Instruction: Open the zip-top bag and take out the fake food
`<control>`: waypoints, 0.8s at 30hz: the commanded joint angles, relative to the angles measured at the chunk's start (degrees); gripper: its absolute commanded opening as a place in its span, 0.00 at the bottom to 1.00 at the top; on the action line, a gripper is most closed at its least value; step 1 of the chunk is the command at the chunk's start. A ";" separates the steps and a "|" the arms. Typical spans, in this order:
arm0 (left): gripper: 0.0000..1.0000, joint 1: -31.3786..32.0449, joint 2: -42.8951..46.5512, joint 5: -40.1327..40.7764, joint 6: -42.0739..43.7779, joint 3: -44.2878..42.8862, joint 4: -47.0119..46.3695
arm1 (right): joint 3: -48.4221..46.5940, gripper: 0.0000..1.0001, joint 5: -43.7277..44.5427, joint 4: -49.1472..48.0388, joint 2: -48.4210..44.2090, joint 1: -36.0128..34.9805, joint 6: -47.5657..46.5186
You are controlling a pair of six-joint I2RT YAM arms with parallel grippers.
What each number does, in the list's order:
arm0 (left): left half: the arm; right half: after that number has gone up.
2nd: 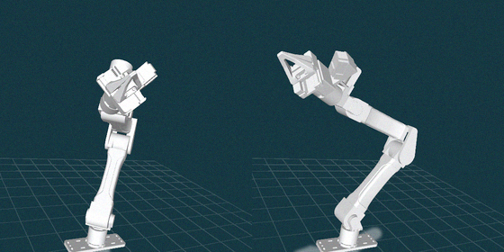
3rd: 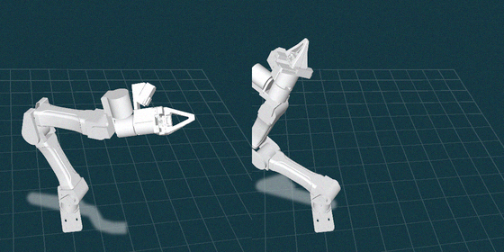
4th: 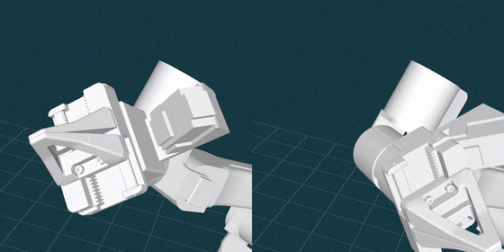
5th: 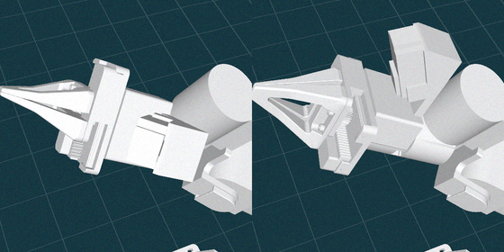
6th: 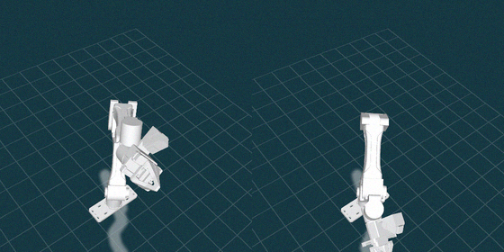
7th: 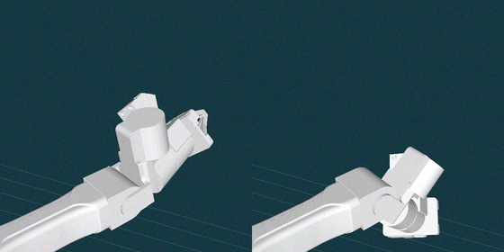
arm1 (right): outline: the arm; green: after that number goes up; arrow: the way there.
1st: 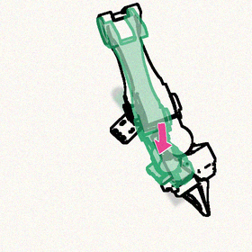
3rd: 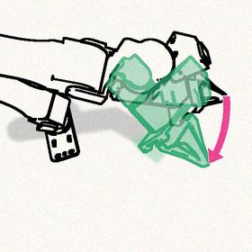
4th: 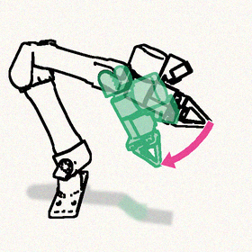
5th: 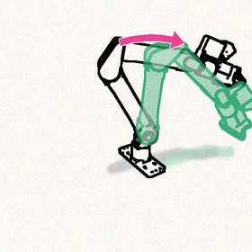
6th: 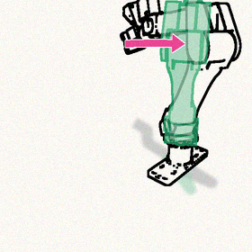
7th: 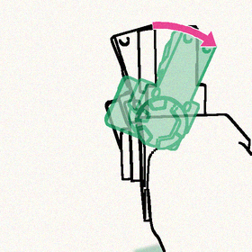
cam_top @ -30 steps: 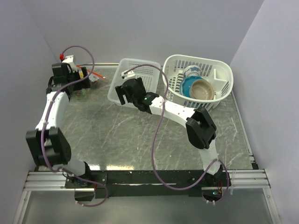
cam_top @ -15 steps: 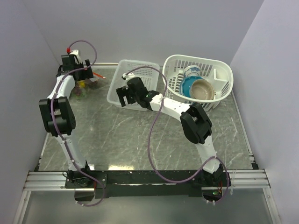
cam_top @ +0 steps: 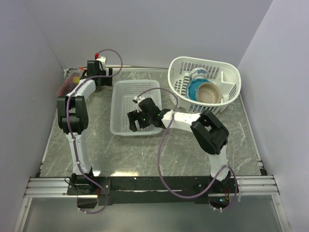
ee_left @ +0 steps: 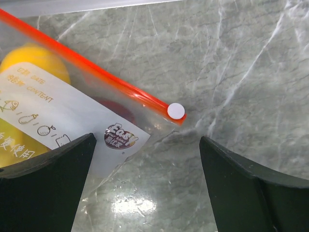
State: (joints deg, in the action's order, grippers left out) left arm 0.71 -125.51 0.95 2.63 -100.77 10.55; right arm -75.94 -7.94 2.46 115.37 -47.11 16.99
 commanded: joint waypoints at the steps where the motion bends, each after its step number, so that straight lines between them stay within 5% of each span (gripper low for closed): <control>1: 0.97 0.34 0.88 2.82 3.25 1.72 -3.33 | 6.85 0.98 1.08 1.23 -8.84 -3.07 4.35; 12: 0.97 3.33 4.83 9.76 11.86 11.64 -12.46 | 15.47 0.97 11.01 10.19 -20.18 -11.50 13.67; 20: 0.99 6.93 1.42 26.62 24.15 14.02 -26.53 | 22.32 0.97 13.48 9.58 -26.33 -16.25 18.16; 23: 0.75 7.90 -1.30 30.41 28.03 13.24 -31.63 | 23.82 0.97 14.01 9.06 -28.61 -16.87 18.86; 24: 0.59 8.25 -1.75 31.47 28.74 13.06 -32.51 | 24.08 0.97 14.27 8.97 -29.23 -16.96 18.95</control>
State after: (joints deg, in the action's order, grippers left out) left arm 7.94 -124.97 23.79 24.47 -86.50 -12.95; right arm -52.88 3.55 11.68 90.78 -63.42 33.91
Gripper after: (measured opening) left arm 0.793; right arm 0.971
